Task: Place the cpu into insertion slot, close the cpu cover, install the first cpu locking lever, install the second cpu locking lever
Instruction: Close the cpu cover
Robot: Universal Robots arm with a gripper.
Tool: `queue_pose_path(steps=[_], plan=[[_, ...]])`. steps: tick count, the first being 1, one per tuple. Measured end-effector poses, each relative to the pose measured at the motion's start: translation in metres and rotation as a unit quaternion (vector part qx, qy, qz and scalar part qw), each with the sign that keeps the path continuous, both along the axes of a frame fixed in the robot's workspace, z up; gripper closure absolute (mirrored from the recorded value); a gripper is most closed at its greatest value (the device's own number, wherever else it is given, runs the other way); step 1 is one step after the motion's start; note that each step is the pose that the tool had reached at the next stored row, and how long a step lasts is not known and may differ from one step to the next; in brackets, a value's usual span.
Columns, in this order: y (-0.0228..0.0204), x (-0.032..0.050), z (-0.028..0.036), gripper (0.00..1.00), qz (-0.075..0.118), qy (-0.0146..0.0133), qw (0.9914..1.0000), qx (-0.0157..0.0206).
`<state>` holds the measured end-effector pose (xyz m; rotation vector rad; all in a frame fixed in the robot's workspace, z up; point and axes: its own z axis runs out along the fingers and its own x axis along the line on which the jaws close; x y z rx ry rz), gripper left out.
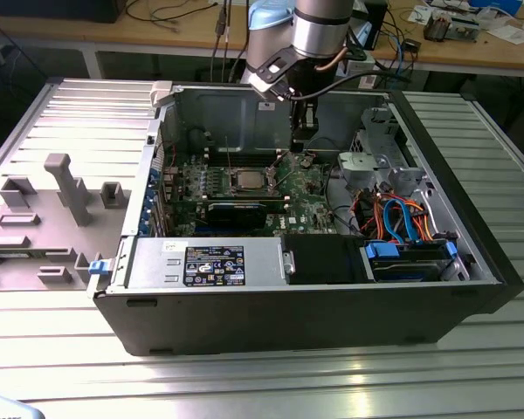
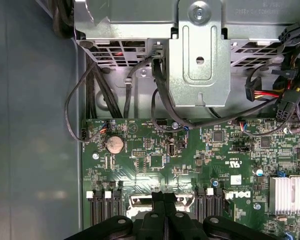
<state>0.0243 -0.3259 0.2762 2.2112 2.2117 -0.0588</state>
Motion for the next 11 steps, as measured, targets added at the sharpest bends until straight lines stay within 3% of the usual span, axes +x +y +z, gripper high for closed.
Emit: queue_pose_path(steps=[11], plan=[[0.0, 0.002, -0.0001, 0.89, 0.0, 0.0, 1.0, 0.0]])
